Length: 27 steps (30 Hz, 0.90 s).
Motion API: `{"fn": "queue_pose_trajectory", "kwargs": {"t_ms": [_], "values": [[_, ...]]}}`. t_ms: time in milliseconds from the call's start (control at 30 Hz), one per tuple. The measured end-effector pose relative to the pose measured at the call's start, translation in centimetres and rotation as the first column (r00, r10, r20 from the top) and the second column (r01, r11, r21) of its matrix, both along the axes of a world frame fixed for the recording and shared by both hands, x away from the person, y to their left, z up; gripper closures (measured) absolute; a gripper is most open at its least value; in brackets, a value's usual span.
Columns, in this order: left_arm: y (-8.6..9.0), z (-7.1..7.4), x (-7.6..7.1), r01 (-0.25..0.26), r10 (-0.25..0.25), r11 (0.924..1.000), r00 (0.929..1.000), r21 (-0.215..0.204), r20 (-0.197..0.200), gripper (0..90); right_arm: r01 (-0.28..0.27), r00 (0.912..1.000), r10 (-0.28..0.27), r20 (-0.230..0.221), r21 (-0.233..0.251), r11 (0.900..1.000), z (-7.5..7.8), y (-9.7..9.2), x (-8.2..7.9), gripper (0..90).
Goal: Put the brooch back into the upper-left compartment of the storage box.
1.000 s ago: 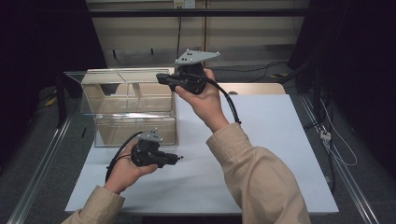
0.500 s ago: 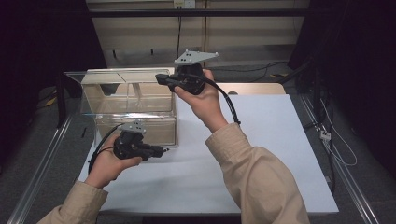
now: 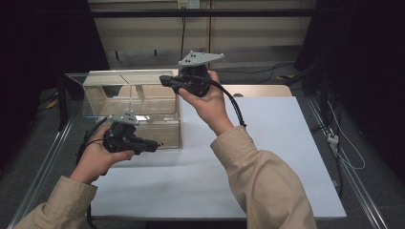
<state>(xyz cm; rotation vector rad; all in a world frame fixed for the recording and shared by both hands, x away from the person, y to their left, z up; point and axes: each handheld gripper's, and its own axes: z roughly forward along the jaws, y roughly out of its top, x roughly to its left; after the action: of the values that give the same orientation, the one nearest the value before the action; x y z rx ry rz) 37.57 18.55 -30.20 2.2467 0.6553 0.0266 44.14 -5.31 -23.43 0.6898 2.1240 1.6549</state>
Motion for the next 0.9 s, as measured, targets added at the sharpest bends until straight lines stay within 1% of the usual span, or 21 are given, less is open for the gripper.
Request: {"fn": "queue_pose_trajectory", "kwargs": {"t_ms": [133, 167, 200, 367, 467, 533, 667, 733, 800, 900], "values": [[0.3, 0.5, 0.2, -0.008, 0.008, 0.9999, 0.9999, 0.006, -0.010, 84.5, 0.000, 1.0000, 0.000, 0.000, 0.000, 1.0000, 0.0, 0.0, 0.0, 90.0], [0.4, 0.7, 0.3, -0.003, 0.003, 0.9999, 0.9999, 0.011, -0.011, 84.6, 0.000, 1.0000, 0.000, 0.000, 0.000, 1.0000, 0.0, 0.0, 0.0, 90.0], [0.4, 0.8, 0.3, -0.012, 0.012, 0.9999, 0.9999, 0.004, -0.012, 84.5, 0.000, 1.0000, 0.000, 0.000, -0.001, 1.0000, 0.0, 0.0, 0.0, 90.0], [0.6, 1.5, 0.5, -0.014, 0.014, 0.9999, 0.9998, 0.007, -0.016, 84.5, 0.001, 1.0000, -0.001, 0.001, -0.004, 1.0000, 0.1, -0.1, -0.1, 90.0], [0.8, 1.9, 0.6, -0.016, 0.017, 0.9998, 0.9998, 0.011, -0.015, 84.5, 0.003, 1.0000, -0.003, 0.002, -0.004, 1.0000, 0.1, -0.1, -0.1, 90.0], [1.0, 2.1, 0.7, -0.018, 0.018, 0.9998, 0.9997, 0.005, -0.017, 84.6, 0.003, 1.0000, -0.003, 0.003, -0.005, 1.0000, 0.1, -0.1, -0.1, 90.0], [1.4, 2.7, 0.9, -0.032, 0.032, 0.9995, 0.9994, 0.003, -0.012, 84.5, 0.003, 1.0000, -0.003, 0.003, -0.005, 1.0000, 0.1, -0.1, -0.1, 90.0], [1.6, 3.0, 1.0, -0.037, 0.037, 0.9993, 0.9993, 0.008, -0.008, 84.5, 0.003, 1.0000, -0.003, 0.002, -0.004, 1.0000, 0.1, -0.1, -0.1, 90.0], [1.9, 3.2, 1.1, -0.037, 0.037, 0.9993, 0.9992, 0.003, -0.011, 84.6, 0.002, 1.0000, -0.002, 0.001, -0.004, 1.0000, 0.1, -0.1, -0.1, 90.0], [2.1, 3.5, 1.3, -0.046, 0.046, 0.9989, 0.9988, 0.008, -0.013, 84.5, 0.002, 1.0000, -0.002, 0.002, -0.006, 1.0000, 0.0, -0.1, -0.1, 90.0]]}}
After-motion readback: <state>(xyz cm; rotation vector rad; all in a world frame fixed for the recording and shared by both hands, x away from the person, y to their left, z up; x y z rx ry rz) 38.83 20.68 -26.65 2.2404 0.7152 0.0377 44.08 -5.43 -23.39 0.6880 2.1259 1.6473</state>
